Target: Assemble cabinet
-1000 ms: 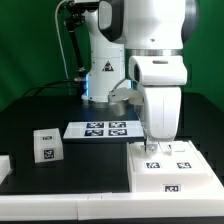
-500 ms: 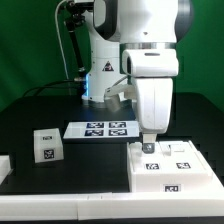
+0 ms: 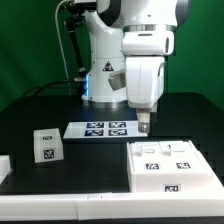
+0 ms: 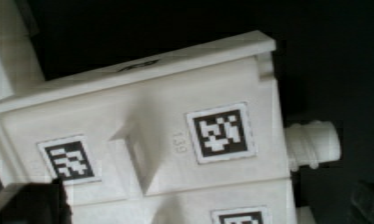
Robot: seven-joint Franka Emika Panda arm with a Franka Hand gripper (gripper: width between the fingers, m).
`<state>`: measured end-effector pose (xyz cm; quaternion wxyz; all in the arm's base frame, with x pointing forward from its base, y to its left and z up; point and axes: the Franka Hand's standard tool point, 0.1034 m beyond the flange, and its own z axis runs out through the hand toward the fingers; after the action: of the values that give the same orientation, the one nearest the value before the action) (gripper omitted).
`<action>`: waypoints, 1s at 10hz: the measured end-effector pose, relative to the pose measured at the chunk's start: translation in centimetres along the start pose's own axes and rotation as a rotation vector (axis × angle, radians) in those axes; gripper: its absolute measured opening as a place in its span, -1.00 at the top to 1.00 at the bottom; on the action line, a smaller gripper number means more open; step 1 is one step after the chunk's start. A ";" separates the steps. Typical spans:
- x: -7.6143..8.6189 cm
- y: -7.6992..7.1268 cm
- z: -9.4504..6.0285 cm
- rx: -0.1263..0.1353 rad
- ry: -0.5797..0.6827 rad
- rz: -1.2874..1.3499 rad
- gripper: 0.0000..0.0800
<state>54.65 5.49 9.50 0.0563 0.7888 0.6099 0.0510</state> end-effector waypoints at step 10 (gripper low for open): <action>-0.6 -1.8 1.2 0.013 0.065 0.494 -0.99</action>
Offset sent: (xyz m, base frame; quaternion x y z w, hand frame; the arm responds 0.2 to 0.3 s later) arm 0.0000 0.0000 0.0000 0.0000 0.0000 0.0650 0.9979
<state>52.96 5.34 8.06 0.0177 0.9122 0.4004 0.0846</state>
